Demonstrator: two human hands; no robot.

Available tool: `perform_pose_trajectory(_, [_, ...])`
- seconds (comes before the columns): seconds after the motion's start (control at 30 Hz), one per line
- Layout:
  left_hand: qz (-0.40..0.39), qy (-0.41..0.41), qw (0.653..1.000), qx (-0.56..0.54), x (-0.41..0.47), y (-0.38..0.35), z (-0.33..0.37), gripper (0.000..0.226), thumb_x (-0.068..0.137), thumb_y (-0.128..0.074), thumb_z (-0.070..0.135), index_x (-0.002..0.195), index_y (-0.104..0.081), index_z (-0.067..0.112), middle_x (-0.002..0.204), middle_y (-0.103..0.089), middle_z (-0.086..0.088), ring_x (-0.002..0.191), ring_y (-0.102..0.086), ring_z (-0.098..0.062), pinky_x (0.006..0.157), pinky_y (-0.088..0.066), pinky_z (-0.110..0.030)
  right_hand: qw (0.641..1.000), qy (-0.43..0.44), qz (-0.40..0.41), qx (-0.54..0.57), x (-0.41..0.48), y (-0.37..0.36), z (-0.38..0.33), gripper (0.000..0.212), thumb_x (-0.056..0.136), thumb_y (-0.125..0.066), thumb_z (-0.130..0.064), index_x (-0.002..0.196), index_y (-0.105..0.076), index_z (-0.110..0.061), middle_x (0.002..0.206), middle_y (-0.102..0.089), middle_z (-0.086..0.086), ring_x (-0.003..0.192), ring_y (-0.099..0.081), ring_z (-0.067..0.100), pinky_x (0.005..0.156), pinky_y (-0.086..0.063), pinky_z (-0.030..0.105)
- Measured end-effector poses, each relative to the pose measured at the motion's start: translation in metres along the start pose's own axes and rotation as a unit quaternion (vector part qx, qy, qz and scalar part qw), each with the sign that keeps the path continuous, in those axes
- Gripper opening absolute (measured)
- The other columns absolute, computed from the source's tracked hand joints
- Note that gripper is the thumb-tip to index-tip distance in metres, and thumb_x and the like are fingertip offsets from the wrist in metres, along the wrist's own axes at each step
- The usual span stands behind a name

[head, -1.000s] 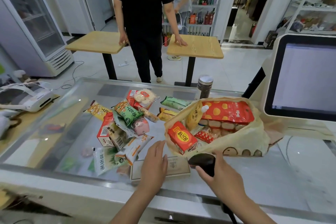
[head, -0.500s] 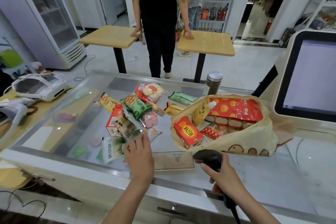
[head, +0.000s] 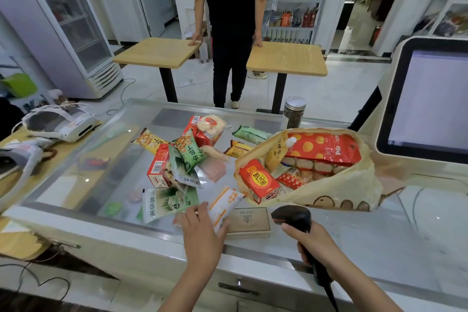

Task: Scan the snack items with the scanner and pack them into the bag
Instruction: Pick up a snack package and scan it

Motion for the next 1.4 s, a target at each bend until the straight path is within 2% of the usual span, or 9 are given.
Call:
perform_pose_trajectory(0.17, [-0.031, -0.106, 0.989, -0.1, -0.014, -0.002, 0.012, 0.045, 0.07, -0.071, 0.038, 0.107, -0.054, 0.017, 0.097, -0.055, 0.0, 0.09, -0.039, -0.016, 0.074, -0.031, -0.025, 1.0, 0.003, 0.004, 0.014, -0.004, 0.011, 0.002, 0.026, 0.087, -0.067, -0.034, 0.095, -0.061, -0.01, 0.049, -0.053, 0.006, 0.038, -0.049, 0.018, 0.041, -0.039, 0.025])
perform_pose_trajectory(0.3, [-0.105, -0.203, 0.968, -0.104, -0.034, -0.014, 0.037, 0.046, 0.07, -0.066, 0.042, 0.111, -0.048, 0.03, 0.105, -0.052, 0.01, 0.098, -0.04, -0.008, 0.079, -0.038, -0.02, 0.999, -0.004, 0.012, 0.035, -0.007, 0.026, 0.005, 0.025, 0.087, -0.068, -0.033, 0.09, -0.057, -0.011, 0.048, -0.051, 0.005, 0.038, -0.047, 0.017, 0.04, -0.037, 0.024])
perform_pose_trajectory(0.43, [-0.157, -0.204, 0.964, -0.07, -0.03, -0.018, 0.07, 0.061, 0.07, -0.073, 0.046, 0.123, -0.051, 0.025, 0.117, -0.051, 0.01, 0.111, -0.042, -0.012, 0.089, -0.033, -0.019, 0.998, -0.011, 0.031, 0.052, -0.013, 0.047, 0.01, 0.025, 0.087, -0.068, -0.032, 0.093, -0.057, -0.01, 0.048, -0.05, 0.005, 0.038, -0.045, 0.017, 0.04, -0.037, 0.025])
perform_pose_trajectory(0.57, [-0.281, -0.181, 0.94, -0.064, -0.031, -0.027, 0.1, 0.085, 0.075, -0.067, 0.057, 0.144, -0.026, 0.03, 0.127, -0.041, 0.006, 0.117, -0.038, -0.012, 0.098, -0.035, -0.027, 0.996, -0.01, 0.055, 0.063, -0.02, 0.067, 0.013, 0.024, 0.087, -0.068, -0.03, 0.091, -0.057, -0.009, 0.048, -0.049, 0.006, 0.038, -0.043, 0.017, 0.04, -0.036, 0.025])
perform_pose_trajectory(0.83, [-0.285, -0.291, 0.912, -0.058, -0.027, -0.037, 0.133, 0.052, 0.088, -0.059, 0.012, 0.12, -0.053, 0.052, 0.153, -0.001, 0.018, 0.138, 0.011, -0.01, 0.115, 0.0, -0.039, 0.994, -0.018, 0.086, 0.06, -0.026, 0.088, 0.025, 0.028, 0.086, -0.068, -0.033, 0.093, -0.058, -0.008, 0.048, -0.049, 0.006, 0.037, -0.044, 0.016, 0.04, -0.037, 0.025])
perform_pose_trajectory(0.93, [-0.253, -0.226, 0.937, -0.079, -0.024, -0.03, 0.141, 0.054, 0.086, -0.056, 0.005, 0.117, -0.055, 0.049, 0.147, -0.012, 0.012, 0.136, -0.002, -0.014, 0.117, -0.011, -0.037, 0.994, -0.024, 0.083, 0.063, -0.024, 0.088, 0.028, 0.029, 0.086, -0.069, -0.034, 0.095, -0.059, -0.008, 0.048, -0.05, 0.006, 0.038, -0.045, 0.016, 0.041, -0.038, 0.026])
perform_pose_trajectory(1.03, [-0.199, -0.15, 0.966, -0.075, -0.03, -0.025, 0.147, 0.032, 0.091, -0.052, 0.035, 0.123, -0.049, 0.042, 0.12, -0.027, 0.006, 0.115, -0.024, -0.012, 0.105, -0.033, -0.032, 0.995, -0.034, 0.08, 0.058, -0.02, 0.086, 0.031, 0.031, 0.085, -0.069, -0.036, 0.099, -0.058, -0.01, 0.049, -0.052, 0.006, 0.039, -0.046, 0.016, 0.041, -0.039, 0.025])
perform_pose_trajectory(1.13, [-0.255, -0.125, 0.956, -0.071, -0.048, -0.04, 0.151, 0.043, 0.094, -0.044, 0.05, 0.135, -0.034, 0.044, 0.119, -0.03, 0.003, 0.114, -0.032, -0.013, 0.096, -0.039, -0.023, 0.996, -0.035, 0.065, 0.053, -0.019, 0.081, 0.028, 0.029, 0.085, -0.068, -0.037, 0.1, -0.058, -0.013, 0.051, -0.053, 0.005, 0.041, -0.048, 0.015, 0.042, -0.039, 0.024])
perform_pose_trajectory(1.4, [-0.294, -0.164, 0.933, -0.124, -0.036, -0.045, 0.159, 0.038, 0.096, -0.045, 0.018, 0.128, -0.047, 0.037, 0.128, -0.047, 0.009, 0.117, -0.037, -0.01, 0.099, -0.032, -0.022, 0.995, -0.045, 0.073, 0.055, -0.023, 0.089, 0.029, 0.026, 0.086, -0.068, -0.035, 0.093, -0.059, -0.011, 0.051, -0.052, 0.008, 0.04, -0.047, 0.016, 0.042, -0.037, 0.025])
Point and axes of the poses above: each hand's wrist, its own x-axis towards the middle knuckle, its own y-axis out of the back of the hand, z = x × y, the point moved 7 cm from there along x, towards the middle knuckle
